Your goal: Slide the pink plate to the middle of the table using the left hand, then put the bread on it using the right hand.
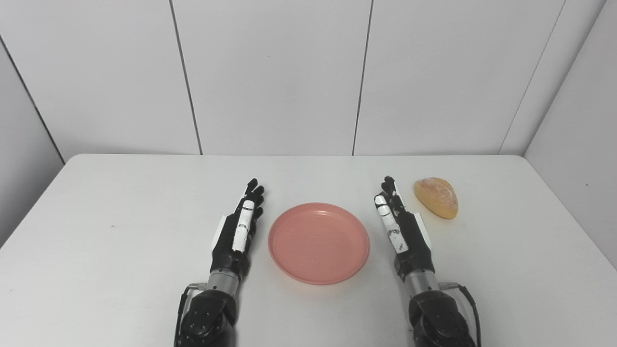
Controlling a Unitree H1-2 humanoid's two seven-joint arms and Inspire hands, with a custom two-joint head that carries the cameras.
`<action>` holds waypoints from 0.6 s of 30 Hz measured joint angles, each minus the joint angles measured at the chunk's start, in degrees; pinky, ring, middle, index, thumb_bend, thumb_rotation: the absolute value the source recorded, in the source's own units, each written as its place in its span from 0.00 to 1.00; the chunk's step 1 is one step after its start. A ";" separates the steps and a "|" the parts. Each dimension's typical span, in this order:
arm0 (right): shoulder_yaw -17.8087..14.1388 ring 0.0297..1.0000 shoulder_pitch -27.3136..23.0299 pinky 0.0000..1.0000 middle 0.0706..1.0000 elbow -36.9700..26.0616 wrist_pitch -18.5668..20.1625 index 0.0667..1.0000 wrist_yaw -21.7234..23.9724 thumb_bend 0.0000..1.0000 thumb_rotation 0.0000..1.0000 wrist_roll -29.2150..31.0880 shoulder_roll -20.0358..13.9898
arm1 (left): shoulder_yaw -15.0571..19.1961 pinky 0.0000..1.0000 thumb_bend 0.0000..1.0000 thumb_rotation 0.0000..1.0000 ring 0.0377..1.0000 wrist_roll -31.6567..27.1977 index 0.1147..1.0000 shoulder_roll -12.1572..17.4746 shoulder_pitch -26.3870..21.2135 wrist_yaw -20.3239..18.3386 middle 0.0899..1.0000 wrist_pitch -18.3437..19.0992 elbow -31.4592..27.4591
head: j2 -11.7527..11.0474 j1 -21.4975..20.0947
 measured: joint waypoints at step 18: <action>0.80 0.95 -5.11 0.88 0.97 3.76 -8.03 0.99 -12.77 0.63 0.71 -20.91 -6.77 | 0.31 1.00 0.39 1.00 0.99 0.77 0.96 1.07 -2.26 0.55 0.97 -4.31 3.82 | -0.70 -3.16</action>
